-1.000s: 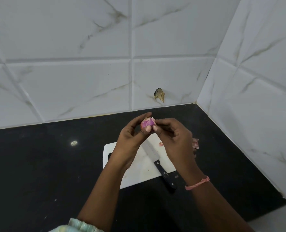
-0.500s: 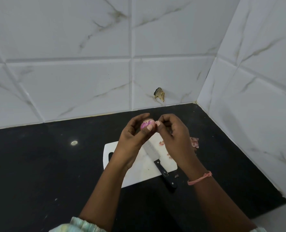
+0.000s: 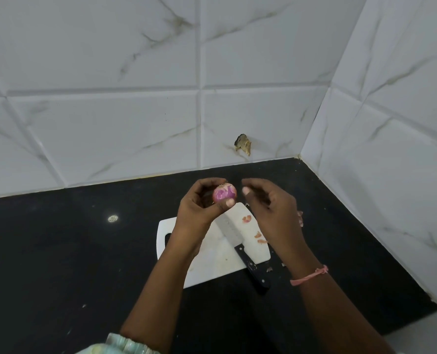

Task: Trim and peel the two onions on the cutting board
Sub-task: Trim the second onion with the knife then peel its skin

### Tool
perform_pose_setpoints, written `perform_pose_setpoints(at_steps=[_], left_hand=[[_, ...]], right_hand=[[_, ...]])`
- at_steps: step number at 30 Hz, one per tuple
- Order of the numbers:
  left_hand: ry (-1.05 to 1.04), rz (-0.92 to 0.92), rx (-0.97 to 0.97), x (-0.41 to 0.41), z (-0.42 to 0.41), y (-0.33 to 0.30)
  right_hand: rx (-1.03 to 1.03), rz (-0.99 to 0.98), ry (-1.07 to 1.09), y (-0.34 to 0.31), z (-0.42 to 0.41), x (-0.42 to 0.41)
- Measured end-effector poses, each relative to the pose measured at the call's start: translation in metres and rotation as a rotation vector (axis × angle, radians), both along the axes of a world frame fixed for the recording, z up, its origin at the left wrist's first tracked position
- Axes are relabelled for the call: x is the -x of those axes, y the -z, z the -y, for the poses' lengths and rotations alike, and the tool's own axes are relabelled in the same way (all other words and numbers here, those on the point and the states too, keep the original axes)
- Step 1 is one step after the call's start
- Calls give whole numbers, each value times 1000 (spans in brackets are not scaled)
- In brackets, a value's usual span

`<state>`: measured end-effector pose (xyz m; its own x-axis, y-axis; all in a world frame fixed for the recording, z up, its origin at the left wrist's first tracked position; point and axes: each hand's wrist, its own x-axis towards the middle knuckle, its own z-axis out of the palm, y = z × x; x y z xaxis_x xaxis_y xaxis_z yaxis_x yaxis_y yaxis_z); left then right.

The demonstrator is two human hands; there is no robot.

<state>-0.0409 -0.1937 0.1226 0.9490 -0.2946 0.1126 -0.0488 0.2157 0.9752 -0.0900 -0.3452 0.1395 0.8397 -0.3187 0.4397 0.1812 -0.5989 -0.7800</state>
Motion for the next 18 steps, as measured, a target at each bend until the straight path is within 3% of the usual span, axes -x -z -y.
perform_pose_setpoints(at_steps=[9,18], left_hand=[[-50,250,-86,-1,-3,-5],[-77,281,-116,1,-4,-7]], right_hand=[[-80,18,-144,-7,-1,-1],[-32,75,-139,-10,-4,2]])
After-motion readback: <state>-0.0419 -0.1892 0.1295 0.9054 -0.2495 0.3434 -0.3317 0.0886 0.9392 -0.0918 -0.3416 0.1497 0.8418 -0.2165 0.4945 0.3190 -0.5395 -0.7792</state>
